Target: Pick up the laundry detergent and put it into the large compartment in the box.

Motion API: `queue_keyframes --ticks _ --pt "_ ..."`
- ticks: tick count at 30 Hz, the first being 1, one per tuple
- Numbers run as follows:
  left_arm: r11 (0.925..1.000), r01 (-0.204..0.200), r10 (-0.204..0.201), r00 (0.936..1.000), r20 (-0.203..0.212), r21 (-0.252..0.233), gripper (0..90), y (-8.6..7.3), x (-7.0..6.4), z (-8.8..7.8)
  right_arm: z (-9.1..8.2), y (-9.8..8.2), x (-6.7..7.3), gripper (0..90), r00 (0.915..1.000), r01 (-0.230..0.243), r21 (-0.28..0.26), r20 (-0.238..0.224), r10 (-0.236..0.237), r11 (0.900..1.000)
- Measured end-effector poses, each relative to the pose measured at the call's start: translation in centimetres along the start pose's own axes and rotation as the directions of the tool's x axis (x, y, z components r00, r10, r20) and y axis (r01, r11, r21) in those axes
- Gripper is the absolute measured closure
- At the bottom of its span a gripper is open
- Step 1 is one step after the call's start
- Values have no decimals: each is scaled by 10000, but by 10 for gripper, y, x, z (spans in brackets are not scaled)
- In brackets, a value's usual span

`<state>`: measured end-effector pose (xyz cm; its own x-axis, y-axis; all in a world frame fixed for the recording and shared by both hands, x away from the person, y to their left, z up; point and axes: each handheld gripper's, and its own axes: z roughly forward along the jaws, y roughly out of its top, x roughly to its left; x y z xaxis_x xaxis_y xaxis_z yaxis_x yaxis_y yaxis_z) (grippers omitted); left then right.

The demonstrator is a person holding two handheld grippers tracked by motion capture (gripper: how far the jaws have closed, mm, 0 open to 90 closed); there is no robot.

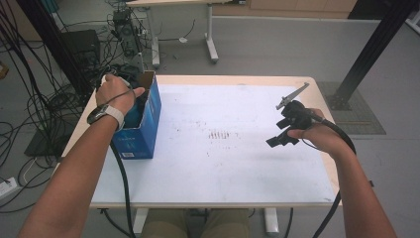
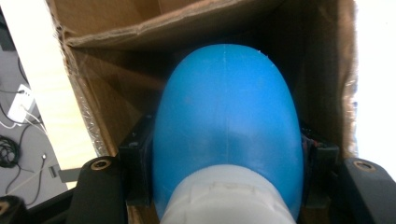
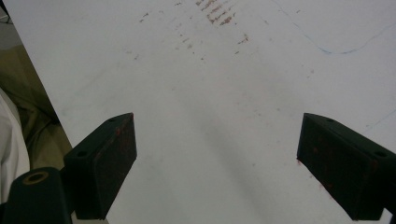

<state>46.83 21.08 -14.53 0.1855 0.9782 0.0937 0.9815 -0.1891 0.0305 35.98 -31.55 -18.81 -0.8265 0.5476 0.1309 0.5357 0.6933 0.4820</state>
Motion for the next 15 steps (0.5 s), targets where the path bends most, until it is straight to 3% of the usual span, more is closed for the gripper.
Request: queue_keyframes --ticks 15 --pt "10000 -46 46 10000 84 -28 374 -1 5 6 1 1 1 120 10000 -5 85 15 5 10000"
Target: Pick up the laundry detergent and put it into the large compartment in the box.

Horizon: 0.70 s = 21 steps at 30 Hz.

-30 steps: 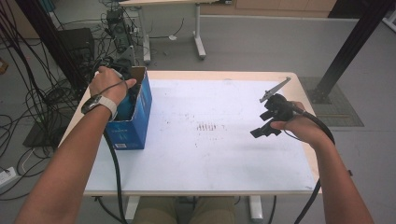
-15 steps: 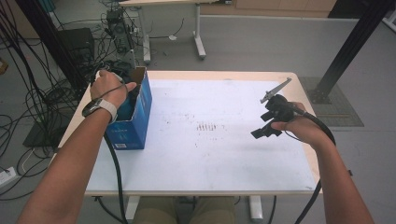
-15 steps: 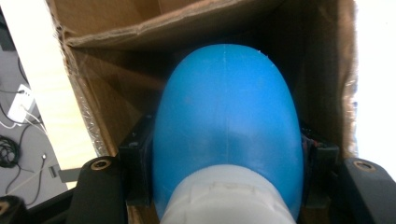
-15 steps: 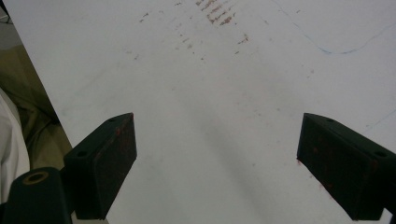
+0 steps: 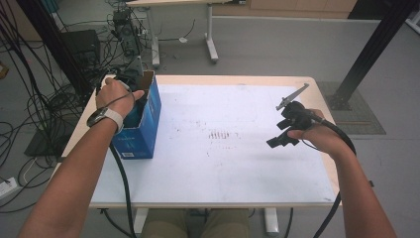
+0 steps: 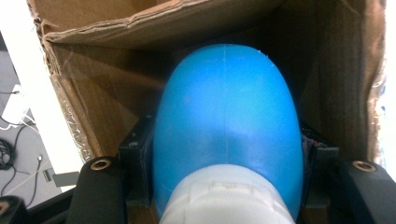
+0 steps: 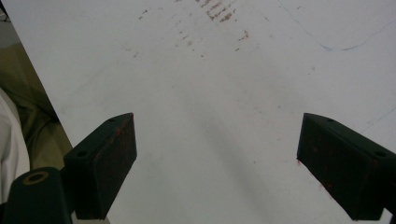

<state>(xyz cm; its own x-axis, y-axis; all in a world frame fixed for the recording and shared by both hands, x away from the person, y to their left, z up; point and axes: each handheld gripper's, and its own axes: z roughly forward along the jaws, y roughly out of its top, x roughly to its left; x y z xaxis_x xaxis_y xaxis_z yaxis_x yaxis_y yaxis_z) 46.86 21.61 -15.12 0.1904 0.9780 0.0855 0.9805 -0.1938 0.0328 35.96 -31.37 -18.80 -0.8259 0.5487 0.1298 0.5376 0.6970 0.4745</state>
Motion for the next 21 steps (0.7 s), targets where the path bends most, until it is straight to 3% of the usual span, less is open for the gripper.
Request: queue_keyframes --ticks 21 --pt "9999 95 -95 9999 94 -37 373 -1 3 1 0 5 2 120 10000 14 79 4 -14 10000"
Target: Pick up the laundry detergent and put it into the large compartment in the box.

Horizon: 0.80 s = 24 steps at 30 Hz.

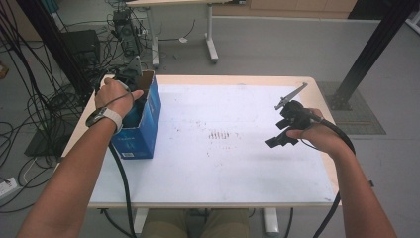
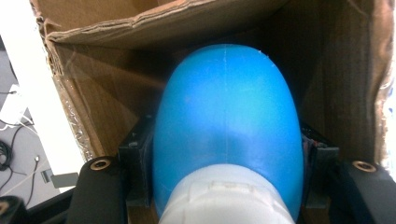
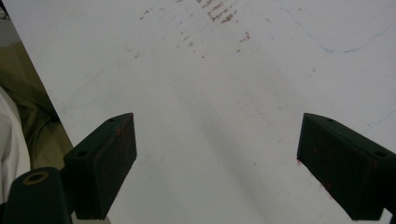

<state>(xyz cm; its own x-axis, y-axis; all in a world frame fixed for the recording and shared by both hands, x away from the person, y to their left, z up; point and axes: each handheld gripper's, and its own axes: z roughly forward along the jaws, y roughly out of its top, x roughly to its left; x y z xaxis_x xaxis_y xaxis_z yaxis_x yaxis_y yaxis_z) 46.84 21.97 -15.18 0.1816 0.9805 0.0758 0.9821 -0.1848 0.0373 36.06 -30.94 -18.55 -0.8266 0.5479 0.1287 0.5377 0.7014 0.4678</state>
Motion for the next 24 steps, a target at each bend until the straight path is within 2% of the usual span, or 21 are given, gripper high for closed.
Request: queue_keyframes --ticks 24 --pt "10000 36 -36 10000 5 -56 373 -2 1 0 -2 1 2 120 10000 67 37 40 -67 10000"
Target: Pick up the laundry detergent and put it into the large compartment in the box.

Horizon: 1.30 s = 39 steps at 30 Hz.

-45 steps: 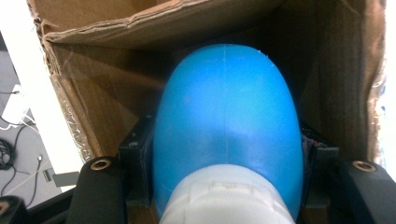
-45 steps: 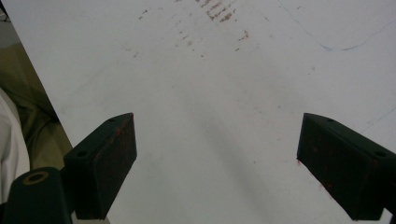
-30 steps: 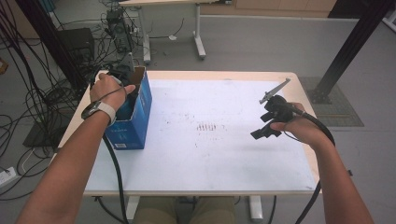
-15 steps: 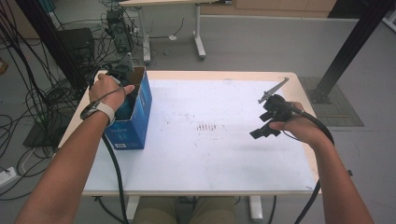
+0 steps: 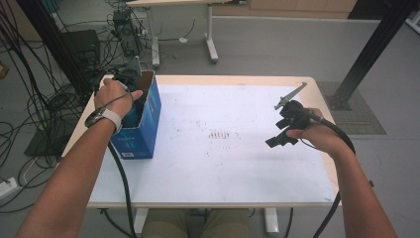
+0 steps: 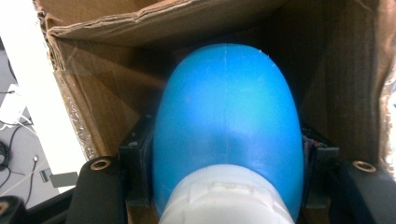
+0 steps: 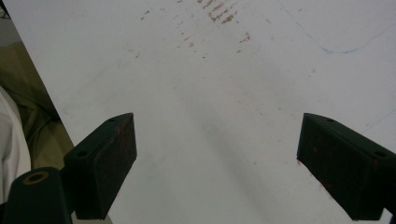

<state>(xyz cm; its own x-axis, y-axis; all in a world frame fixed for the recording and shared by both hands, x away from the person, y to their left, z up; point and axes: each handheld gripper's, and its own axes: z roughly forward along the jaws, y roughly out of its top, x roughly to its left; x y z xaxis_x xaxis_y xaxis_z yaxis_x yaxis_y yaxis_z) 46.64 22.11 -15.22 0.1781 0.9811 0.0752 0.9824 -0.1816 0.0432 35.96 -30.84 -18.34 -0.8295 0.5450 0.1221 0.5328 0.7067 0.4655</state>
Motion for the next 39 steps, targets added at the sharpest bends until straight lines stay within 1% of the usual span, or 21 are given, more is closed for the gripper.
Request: queue_keyframes --ticks 16,26,39 --pt "10000 0 0 10000 0 32 373 -1 0 -1 -3 0 2 121 10000 16 -24 52 -16 10000" --pt "10000 24 -24 10000 3 56 372 0 1 -1 -2 -2 2 120 9999 -82 -29 66 82 10000" --pt "10000 19 -19 10000 -12 24 372 -1 0 0 -4 -2 2 120 10000 -29 -27 83 29 10000"
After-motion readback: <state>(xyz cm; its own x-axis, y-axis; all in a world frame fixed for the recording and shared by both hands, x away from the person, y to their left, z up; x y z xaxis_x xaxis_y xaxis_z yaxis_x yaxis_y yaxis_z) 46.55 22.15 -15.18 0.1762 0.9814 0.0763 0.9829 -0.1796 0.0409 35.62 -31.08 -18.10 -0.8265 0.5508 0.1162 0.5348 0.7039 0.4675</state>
